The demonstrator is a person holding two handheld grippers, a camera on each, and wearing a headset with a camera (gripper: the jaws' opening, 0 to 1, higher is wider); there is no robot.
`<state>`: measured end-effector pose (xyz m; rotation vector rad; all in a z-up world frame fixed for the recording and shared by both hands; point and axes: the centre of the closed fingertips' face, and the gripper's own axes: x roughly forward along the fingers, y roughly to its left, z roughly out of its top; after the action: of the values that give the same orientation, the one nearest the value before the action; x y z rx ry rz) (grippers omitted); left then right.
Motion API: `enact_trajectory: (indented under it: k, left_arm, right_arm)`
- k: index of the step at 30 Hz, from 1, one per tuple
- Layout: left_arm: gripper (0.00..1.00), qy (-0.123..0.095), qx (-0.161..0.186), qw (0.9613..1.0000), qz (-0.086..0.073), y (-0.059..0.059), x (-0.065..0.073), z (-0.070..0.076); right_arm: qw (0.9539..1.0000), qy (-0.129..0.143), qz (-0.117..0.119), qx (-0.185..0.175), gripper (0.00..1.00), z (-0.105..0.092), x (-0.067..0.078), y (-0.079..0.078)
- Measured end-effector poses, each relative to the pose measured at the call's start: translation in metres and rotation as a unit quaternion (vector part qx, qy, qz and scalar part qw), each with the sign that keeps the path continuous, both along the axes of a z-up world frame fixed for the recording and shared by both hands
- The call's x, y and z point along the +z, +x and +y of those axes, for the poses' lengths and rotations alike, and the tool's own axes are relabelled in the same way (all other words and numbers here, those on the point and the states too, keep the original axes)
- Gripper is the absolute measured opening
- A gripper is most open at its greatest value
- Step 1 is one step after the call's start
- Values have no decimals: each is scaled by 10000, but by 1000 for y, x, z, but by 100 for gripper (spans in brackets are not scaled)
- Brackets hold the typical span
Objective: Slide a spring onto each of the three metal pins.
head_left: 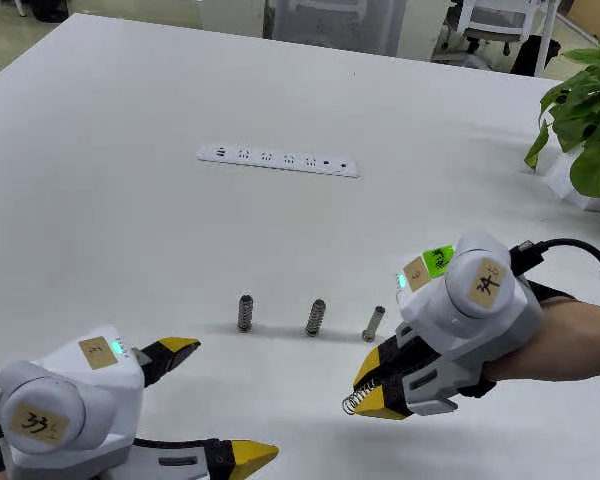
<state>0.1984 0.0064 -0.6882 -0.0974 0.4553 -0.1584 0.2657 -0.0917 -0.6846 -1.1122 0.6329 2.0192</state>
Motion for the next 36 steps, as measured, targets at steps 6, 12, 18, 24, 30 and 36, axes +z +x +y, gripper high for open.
enact_trajectory:
  k: [6, 12, 18, 24, 30, 36]
  left_arm:
    - [100, 8, 139, 9999, 2, -4, 0, 6]
    - [100, 153, 124, 9998, 76, -7, -1, 9]
    - [100, 126, 146, 9998, 108, -8, -2, 5]
    - [100, 154, 166, 9997, 99, -7, -1, 4]
    - [100, 172, 145, 9997, 130, -6, -2, 5]
    - [100, 203, 91, 9996, 158, -5, -4, 5]
  right_arm:
    - [9999, -51, -98, -51, 12, -4, 0, 14]
    - [9990, -188, -394, 37, 12, -6, 0, 33]
    - [9976, -253, -642, 61, 12, 0, 8, 59]
    - [9941, -265, -1041, 137, 12, 9, 16, 84]
    - [9901, -333, -1320, 349, 12, 17, 21, 98]
    - [9884, -349, -1401, 462, 12, 27, 22, 101]
